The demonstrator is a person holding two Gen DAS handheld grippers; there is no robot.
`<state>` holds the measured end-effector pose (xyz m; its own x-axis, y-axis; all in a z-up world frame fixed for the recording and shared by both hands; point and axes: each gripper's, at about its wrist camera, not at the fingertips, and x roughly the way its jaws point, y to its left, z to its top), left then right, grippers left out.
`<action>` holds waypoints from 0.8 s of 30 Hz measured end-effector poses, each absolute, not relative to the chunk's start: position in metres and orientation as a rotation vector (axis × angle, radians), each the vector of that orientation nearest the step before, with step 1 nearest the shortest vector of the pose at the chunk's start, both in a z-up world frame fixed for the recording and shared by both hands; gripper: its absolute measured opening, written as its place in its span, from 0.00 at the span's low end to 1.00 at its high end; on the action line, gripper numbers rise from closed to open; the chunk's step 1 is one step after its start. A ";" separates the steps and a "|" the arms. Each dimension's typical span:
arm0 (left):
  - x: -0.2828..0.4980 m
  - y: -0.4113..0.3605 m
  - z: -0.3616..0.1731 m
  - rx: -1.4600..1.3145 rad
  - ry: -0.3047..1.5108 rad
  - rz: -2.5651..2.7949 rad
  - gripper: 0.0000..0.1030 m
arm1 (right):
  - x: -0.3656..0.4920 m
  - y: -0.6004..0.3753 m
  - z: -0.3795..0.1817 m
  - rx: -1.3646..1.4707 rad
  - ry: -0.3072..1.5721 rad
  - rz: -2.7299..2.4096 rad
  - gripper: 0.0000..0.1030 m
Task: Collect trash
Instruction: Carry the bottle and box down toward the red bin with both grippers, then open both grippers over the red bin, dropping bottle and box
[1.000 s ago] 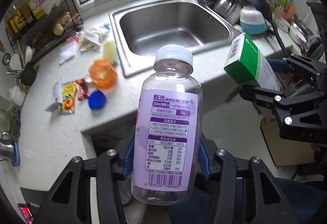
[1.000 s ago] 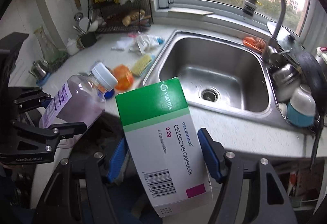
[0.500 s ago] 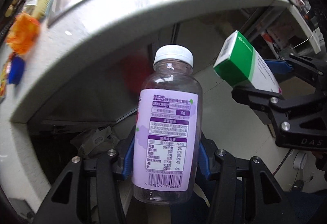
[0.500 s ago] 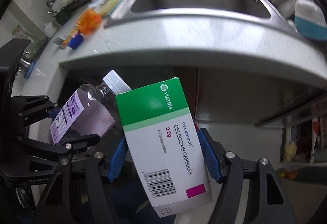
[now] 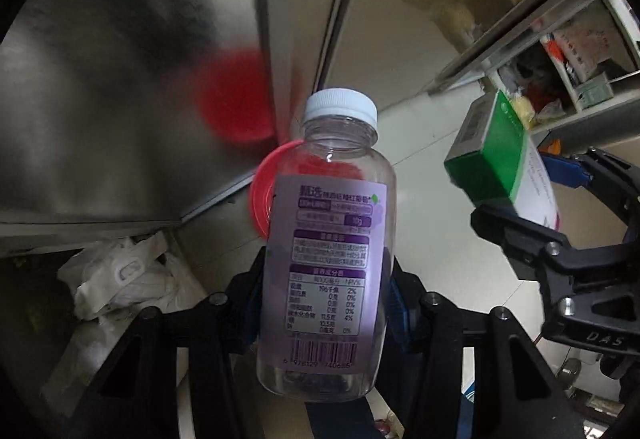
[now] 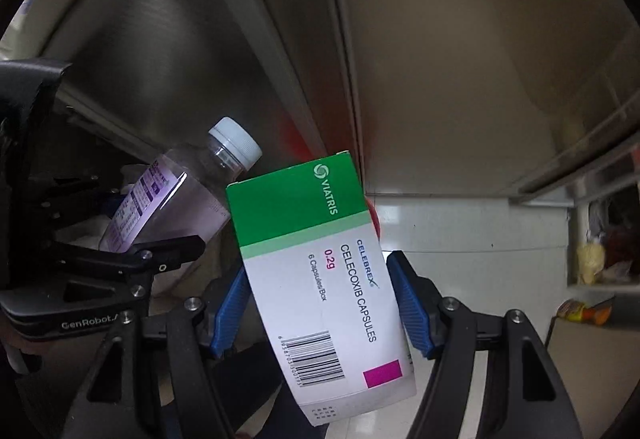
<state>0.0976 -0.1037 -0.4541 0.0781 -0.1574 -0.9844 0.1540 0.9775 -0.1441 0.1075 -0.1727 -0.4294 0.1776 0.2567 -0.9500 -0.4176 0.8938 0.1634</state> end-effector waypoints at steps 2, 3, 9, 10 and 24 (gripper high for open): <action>0.103 -0.108 -0.469 0.018 1.476 -0.233 0.48 | 0.108 -0.171 -0.446 -0.136 1.310 0.462 0.63; 0.105 -0.110 -0.477 0.028 1.469 -0.224 0.48 | 0.110 -0.172 -0.452 -0.126 1.312 0.459 0.63; 0.116 -0.105 -0.495 0.017 1.455 -0.258 0.52 | 0.111 -0.179 -0.477 -0.097 1.329 0.442 0.63; 0.116 -0.106 -0.495 0.023 1.445 -0.257 0.56 | 0.110 -0.177 -0.481 -0.102 1.333 0.444 0.63; 0.115 -0.081 -0.475 0.076 1.359 -0.235 0.73 | 0.108 -0.197 -0.471 -0.095 1.333 0.440 0.63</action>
<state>0.1149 -0.0808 -0.4755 0.1910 -0.1233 -0.9738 0.2116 0.9739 -0.0818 0.1077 -0.1969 -0.4705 0.1666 0.2547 -0.9525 -0.3620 0.9144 0.1812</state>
